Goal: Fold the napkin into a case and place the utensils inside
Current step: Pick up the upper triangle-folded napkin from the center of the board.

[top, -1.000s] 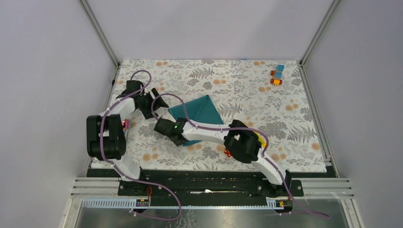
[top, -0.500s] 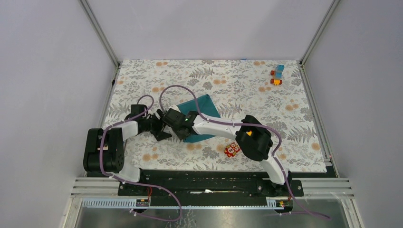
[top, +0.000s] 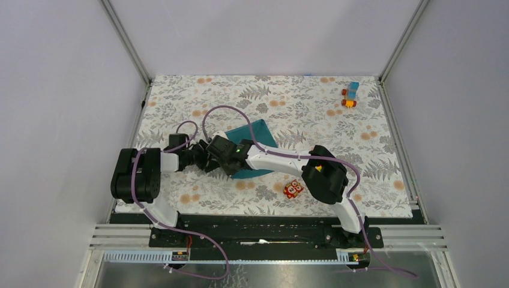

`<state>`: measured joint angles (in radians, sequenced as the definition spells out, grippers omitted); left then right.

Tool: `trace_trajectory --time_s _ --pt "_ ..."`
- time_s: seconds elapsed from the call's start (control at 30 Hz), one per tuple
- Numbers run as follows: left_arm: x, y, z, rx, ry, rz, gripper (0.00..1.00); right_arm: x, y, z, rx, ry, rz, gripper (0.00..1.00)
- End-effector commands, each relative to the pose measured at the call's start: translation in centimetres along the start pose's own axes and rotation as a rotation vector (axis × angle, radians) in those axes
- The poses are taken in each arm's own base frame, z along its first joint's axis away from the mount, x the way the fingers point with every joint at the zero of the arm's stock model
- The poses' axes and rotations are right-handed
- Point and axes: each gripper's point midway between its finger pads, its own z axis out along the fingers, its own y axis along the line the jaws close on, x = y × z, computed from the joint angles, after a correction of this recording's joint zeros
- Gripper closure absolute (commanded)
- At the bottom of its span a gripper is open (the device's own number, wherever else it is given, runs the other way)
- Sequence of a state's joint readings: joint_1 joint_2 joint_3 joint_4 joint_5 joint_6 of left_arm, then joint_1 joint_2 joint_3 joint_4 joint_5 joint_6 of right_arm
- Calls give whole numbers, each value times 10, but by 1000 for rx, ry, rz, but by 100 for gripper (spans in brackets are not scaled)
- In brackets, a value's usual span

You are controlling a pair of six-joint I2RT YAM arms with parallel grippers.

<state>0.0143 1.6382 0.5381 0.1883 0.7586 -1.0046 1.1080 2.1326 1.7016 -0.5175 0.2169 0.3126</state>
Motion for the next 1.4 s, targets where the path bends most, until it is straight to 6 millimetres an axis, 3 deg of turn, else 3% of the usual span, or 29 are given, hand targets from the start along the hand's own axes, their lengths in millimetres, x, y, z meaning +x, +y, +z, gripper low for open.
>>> trace_trajectory --time_s 0.0,0.23,0.5,0.97,1.17,1.37 --pt "-30 -13 12 48 -71 33 50 -23 4 -23 -38 -74 32 100" --pt "-47 -20 14 30 -82 64 64 -15 4 -13 -39 -45 8 100" --pt "-41 -10 13 9 -52 48 85 -5 3 5 -24 -24 -30 98" --pt "-33 -4 11 -7 7 6 100 -8 7 29 102 -121 -127 38" --pt "-32 -7 11 0 35 -30 100 -24 13 30 179 -213 -151 30" --pt "-32 -5 10 -12 38 -45 100 -27 3 39 341 -268 -168 33"
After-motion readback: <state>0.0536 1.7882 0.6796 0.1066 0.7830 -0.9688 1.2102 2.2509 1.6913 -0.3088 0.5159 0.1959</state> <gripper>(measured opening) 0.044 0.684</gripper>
